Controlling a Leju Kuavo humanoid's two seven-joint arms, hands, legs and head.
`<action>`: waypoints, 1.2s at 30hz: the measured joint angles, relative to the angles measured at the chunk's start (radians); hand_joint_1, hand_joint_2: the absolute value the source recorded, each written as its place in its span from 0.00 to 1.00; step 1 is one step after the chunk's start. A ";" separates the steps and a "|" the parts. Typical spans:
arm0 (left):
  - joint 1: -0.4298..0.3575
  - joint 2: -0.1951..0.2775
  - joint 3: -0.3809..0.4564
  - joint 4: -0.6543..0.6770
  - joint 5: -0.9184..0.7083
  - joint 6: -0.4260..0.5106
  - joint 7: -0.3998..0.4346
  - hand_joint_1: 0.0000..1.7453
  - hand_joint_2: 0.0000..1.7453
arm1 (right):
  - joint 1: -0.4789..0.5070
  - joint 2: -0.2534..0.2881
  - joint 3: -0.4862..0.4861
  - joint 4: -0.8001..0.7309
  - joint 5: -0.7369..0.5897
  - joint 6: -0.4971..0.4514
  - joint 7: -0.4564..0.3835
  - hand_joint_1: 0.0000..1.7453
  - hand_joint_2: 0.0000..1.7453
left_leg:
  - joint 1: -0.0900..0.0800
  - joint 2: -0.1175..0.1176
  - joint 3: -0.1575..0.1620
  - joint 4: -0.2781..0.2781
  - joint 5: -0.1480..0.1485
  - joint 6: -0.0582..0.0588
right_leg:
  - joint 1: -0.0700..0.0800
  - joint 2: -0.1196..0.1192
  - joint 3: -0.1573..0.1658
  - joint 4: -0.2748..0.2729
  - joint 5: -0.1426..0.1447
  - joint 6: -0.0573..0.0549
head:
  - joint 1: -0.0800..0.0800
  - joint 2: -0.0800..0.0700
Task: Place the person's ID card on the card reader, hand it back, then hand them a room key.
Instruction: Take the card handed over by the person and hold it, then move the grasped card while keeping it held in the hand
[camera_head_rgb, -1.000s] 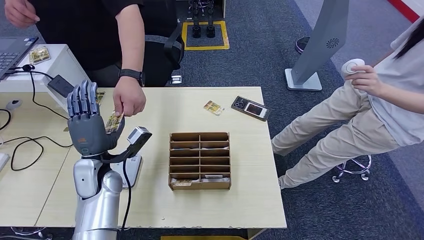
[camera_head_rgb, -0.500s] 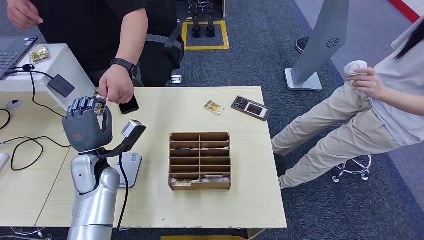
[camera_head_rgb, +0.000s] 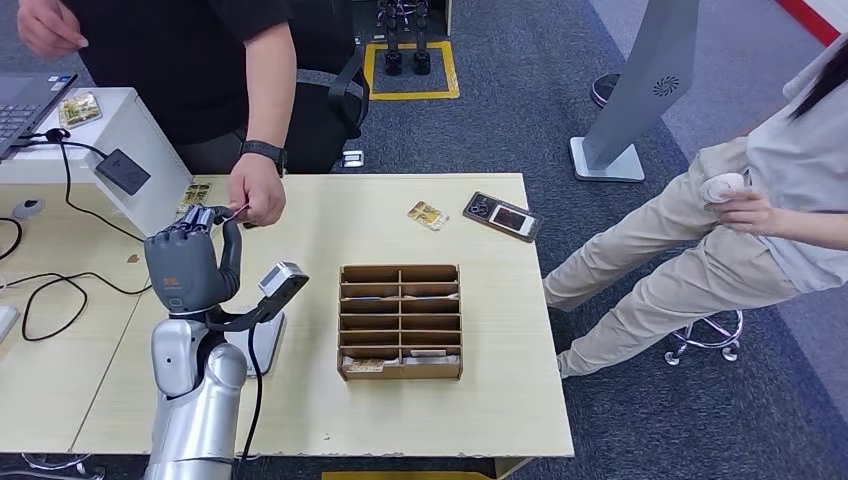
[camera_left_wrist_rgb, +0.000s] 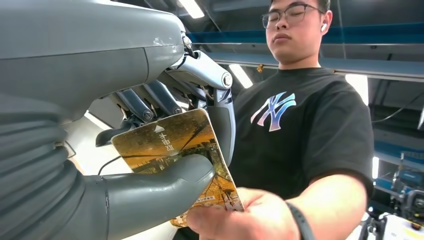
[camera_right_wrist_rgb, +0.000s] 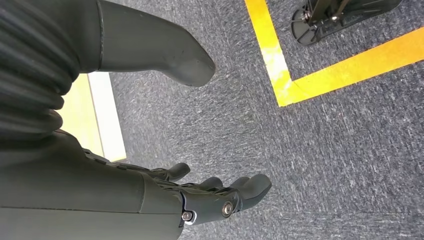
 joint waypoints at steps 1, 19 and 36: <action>0.003 -0.004 0.007 -0.003 -0.001 0.000 -0.006 1.00 1.00 | -0.001 0.000 -0.005 0.001 0.001 0.000 0.000 0.00 1.00 | 0.000 0.000 0.000 0.000 0.000 0.000 | 0.000 0.000 0.000 0.000 0.000 0.000 | 0.000 0.000; 0.159 0.104 0.088 0.083 -0.172 0.000 0.416 1.00 1.00 | -0.013 0.005 -0.109 0.015 0.066 0.019 -0.006 0.00 1.00 | 0.000 0.000 0.000 0.000 0.000 0.000 | 0.000 0.000 0.000 0.000 -0.001 0.000 | 0.000 0.000; 0.214 0.177 -0.008 0.247 -0.155 0.000 0.495 1.00 1.00 | -0.017 0.005 -0.161 0.015 0.138 0.037 -0.006 0.00 1.00 | 0.000 0.000 0.000 0.000 0.000 0.000 | 0.000 0.000 0.000 0.000 -0.001 0.000 | 0.000 0.000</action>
